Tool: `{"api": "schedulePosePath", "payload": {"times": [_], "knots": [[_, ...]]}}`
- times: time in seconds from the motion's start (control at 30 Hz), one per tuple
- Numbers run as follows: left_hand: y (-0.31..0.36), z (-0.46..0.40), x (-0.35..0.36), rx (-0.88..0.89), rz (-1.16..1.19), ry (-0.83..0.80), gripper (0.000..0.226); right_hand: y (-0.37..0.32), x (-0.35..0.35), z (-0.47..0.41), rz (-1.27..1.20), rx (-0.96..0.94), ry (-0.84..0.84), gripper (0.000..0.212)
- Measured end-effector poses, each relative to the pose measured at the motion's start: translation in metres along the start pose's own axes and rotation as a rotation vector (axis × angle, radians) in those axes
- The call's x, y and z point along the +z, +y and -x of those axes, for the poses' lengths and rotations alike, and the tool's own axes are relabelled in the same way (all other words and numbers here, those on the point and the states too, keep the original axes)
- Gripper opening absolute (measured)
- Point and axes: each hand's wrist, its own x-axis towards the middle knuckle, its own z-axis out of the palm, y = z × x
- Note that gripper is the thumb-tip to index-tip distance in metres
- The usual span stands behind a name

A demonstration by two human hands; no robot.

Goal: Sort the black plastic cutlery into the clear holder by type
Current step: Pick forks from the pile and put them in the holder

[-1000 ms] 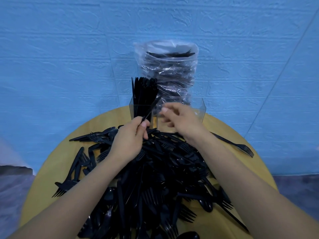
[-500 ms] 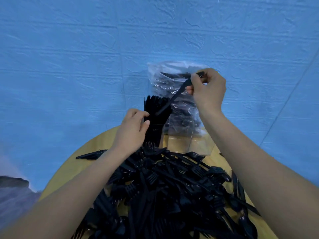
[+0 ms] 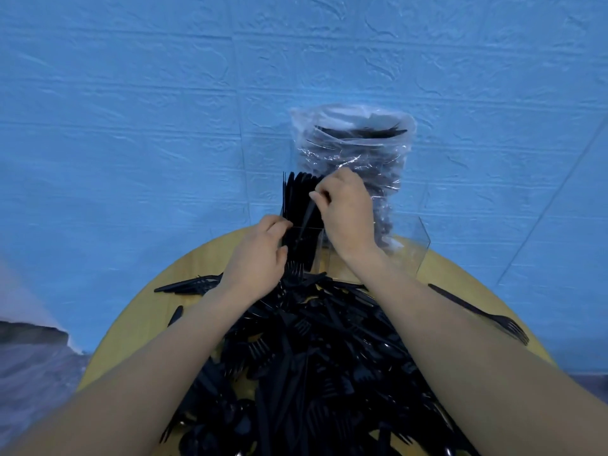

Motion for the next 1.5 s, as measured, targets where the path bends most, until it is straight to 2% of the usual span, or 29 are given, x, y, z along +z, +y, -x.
{"api": "schedulePosePath", "payload": {"times": [0.07, 0.17, 0.27, 0.33, 0.5, 0.6, 0.7, 0.9, 1.03, 1.2, 1.37, 1.47, 1.5], "knots": [[0.005, 0.001, -0.001, -0.014, -0.01, -0.015, 0.045, 0.002, -0.003, 0.005, 0.046, 0.005, -0.026, 0.016], [0.018, 0.005, -0.003, -0.014, 0.0, 0.034, 0.043, 0.01, -0.025, 0.019, 0.0, 0.033, 0.047, 0.018], [0.045, 0.01, -0.006, 0.048, 0.022, 0.065, 0.036, 0.038, -0.062, 0.046, -0.037, 0.166, 0.064, 0.016], [0.065, 0.013, -0.003, 0.115, 0.037, 0.019, 0.033, 0.069, -0.09, 0.074, 0.022, 0.278, 0.037, 0.015], [0.112, 0.02, 0.022, 0.203, 0.058, -0.172, 0.027, 0.131, -0.149, 0.145, 0.201, 0.583, -0.157, 0.027], [0.136, 0.024, 0.04, 0.21, 0.066, -0.257, 0.025, 0.143, -0.161, 0.166, 0.268, 0.617, -0.34, 0.041], [0.15, 0.026, 0.054, 0.173, 0.032, -0.334, 0.026, 0.143, -0.161, 0.175, 0.301, 0.589, -0.44, 0.04], [0.157, 0.027, 0.067, 0.014, -0.139, -0.515, 0.047, 0.134, -0.161, 0.184, 0.267, 0.495, -0.362, 0.036], [0.155, 0.026, 0.073, -0.02, -0.251, -0.588, 0.056, 0.13, -0.169, 0.189, 0.114, 0.586, -0.282, 0.031], [0.153, 0.021, 0.075, -0.049, -0.31, -0.652, 0.047, 0.126, -0.173, 0.198, 0.024, 0.655, -0.156, 0.025], [0.149, 0.016, 0.072, -0.132, -0.201, -0.723, 0.035, 0.124, -0.167, 0.2, -0.006, 0.752, -0.036, 0.021], [0.144, 0.015, 0.075, -0.16, -0.104, -0.687, 0.017, 0.123, -0.167, 0.198, -0.017, 0.772, 0.002, 0.014], [0.141, 0.015, 0.076, -0.174, -0.055, -0.67, 0.018, 0.122, -0.168, 0.197, -0.023, 0.775, 0.003, 0.013]]}}
